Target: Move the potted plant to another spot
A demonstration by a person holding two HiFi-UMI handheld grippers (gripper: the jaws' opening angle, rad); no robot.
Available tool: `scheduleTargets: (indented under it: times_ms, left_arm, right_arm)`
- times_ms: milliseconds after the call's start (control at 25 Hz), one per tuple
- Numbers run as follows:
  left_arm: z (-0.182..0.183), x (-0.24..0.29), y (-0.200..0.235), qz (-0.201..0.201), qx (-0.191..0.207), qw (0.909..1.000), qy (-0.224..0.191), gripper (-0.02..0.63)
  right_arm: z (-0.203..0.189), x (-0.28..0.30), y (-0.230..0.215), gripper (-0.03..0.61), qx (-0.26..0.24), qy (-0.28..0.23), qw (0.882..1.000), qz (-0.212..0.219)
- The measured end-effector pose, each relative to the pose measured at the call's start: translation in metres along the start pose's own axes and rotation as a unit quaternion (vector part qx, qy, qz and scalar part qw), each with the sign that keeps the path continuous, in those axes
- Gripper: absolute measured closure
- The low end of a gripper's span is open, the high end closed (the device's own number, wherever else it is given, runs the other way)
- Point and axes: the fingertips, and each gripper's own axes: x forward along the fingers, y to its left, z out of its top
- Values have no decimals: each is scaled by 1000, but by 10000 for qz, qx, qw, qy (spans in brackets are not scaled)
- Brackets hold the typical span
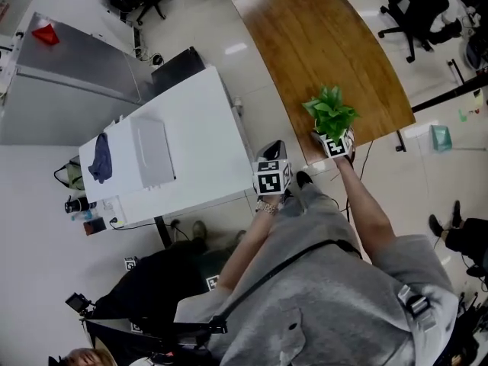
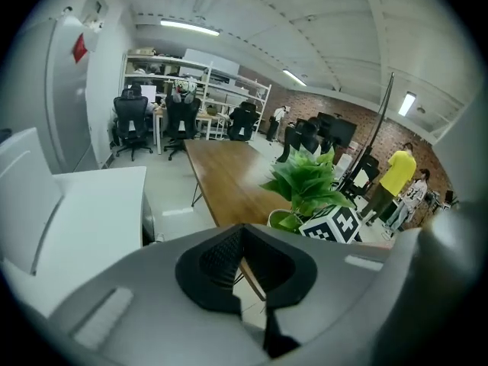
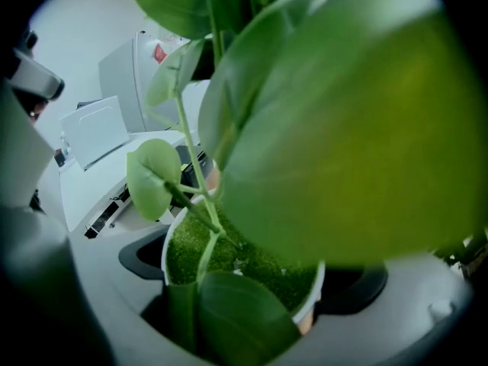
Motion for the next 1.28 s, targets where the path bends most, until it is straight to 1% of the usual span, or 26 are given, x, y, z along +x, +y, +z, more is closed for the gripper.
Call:
scheduleTargets:
  times_ms: [120,240,360,520,680,880,1000,1160,1280]
  left_arm:
    - [-4,4,-2,45,75,9999,103,603]
    - [-5,6,3,118,71,9998,146,603]
    - [-7,6,2,144,52,9997,163,603]
    - [-4,5,-6,165,71,9998,104,603]
    - [-11,1,-12,294,-42,9995,106,603]
    - [-35,-12,-20,373,-152,9991,91,603]
    - [-57,-27,-25,365,-219,9991,94,603]
    - [-77,-52,-34,330,-268,9990,-166,603]
    - [-90,-77,-41,340,-345,9982,-359,603]
  right_arm:
    - [-12,1,-6,8,-118,368,9991,-173]
    - [-27,5,-11,-4,-178,696,9970,-301]
    - [-40,10,-16,-5,-158,899,9951,-381]
    - [-44,13,-20,-6,-92,924,9947,-446]
    - [-39,27,-16,-5,-289,922,9943,-455]
    - [-36,19,-24,-5,-448,993,9921,-615]
    - [-40,17,-21,-5,-336,871,9937,-616]
    - [-48,28,-9,-5,-126,807,9959,-397]
    - [-45,30,-12,-5,-90,808,9960,-381]
